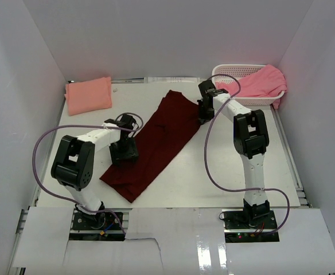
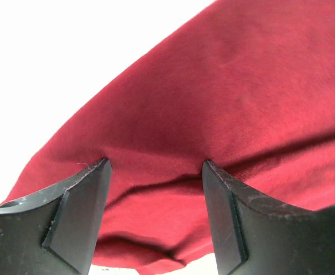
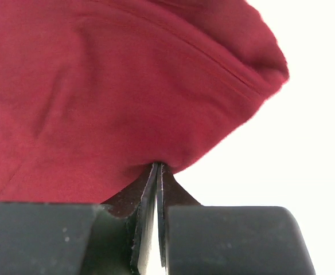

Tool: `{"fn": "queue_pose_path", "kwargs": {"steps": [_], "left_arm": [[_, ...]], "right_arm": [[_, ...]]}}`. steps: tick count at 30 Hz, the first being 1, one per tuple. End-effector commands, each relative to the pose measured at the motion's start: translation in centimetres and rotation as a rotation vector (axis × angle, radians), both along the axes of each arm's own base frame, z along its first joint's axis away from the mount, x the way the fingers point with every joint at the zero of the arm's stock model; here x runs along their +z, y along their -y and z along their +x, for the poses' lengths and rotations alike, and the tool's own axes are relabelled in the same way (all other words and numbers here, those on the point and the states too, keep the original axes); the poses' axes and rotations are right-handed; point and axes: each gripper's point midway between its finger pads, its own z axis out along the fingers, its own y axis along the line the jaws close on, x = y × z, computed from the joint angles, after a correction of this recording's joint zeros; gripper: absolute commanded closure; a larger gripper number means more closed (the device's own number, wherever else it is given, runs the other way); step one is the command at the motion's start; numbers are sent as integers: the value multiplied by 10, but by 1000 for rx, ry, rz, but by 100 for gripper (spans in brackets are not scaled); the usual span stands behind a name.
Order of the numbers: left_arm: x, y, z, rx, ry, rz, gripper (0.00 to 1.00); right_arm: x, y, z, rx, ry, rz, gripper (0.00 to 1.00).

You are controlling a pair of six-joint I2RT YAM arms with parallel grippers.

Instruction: Fold and stack the t-shirts

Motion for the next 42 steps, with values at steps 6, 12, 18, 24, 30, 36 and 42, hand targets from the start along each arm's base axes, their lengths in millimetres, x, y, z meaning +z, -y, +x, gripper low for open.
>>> {"fn": "queue_pose_path", "kwargs": {"steps": [6, 12, 18, 24, 30, 36, 42], "left_arm": [[4, 35, -71, 64, -57, -189, 25], [12, 61, -76, 48, -60, -263, 25], [24, 87, -71, 27, -55, -358, 25], [30, 115, -60, 3, -49, -403, 25], [27, 136, -75, -22, -96, -427, 25], [25, 132, -108, -18, -124, -427, 25], [18, 96, -148, 45, -153, -377, 25]], "right_arm": [[-34, -34, 36, 65, -37, 139, 92], [-35, -61, 58, 85, -18, 275, 91], [-24, -72, 83, 84, 36, 424, 87], [-18, -83, 95, 76, 30, 603, 85], [-3, -88, 117, 60, 90, 698, 84], [9, -85, 135, 42, 132, 783, 84], [15, -72, 146, 21, 167, 784, 83]]}}
